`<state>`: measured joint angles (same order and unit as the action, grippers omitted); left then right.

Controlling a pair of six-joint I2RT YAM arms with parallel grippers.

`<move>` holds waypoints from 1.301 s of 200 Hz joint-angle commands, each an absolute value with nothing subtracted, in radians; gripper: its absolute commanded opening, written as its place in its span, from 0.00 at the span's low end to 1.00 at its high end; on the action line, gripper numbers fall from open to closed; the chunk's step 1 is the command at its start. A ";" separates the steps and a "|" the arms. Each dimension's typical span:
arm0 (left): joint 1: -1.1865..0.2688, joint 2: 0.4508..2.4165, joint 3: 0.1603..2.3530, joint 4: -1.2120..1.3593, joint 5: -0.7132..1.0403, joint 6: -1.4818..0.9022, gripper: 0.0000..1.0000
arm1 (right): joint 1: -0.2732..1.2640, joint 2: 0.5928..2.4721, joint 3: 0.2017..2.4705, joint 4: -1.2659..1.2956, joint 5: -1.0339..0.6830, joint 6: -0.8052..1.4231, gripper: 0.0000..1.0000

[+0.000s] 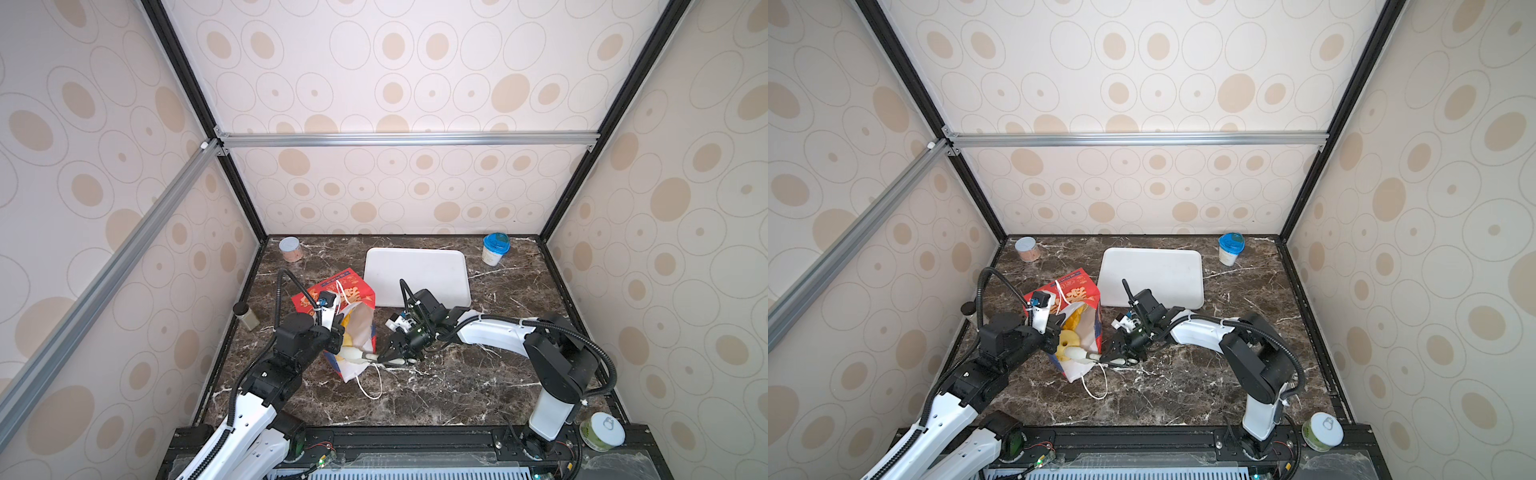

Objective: Take the fake bread out of the paper bag
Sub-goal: 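Pinch the yellow bread with the tongs and pull it out of the bag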

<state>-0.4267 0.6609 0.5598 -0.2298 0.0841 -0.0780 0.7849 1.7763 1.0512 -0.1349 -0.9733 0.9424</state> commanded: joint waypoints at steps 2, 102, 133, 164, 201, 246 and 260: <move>-0.442 0.628 0.580 -0.196 0.061 -0.101 0.00 | 0.776 1.773 1.064 -0.133 -0.986 0.939 0.24; -0.445 0.742 0.601 -0.194 -0.171 -0.286 0.00 | 0.775 1.628 1.205 -0.619 -0.824 0.600 0.00; -0.445 0.806 0.625 -0.161 -0.232 -0.343 0.00 | 0.776 1.608 1.249 -0.708 -0.777 0.532 0.00; -0.445 0.868 0.665 -0.132 -0.251 -0.367 0.00 | 0.777 1.598 1.313 -0.814 -0.746 0.464 0.00; -0.443 0.932 0.713 -0.094 -0.241 -0.312 0.00 | 0.773 1.553 1.359 -0.871 -0.732 0.429 0.00; -0.443 0.948 0.702 -0.077 -0.263 -0.281 0.00 | 0.718 1.469 1.337 -0.874 -0.753 0.449 0.00; -0.443 0.960 0.710 -0.091 -0.284 -0.292 0.00 | 0.689 1.431 1.315 -0.877 -0.763 0.449 0.00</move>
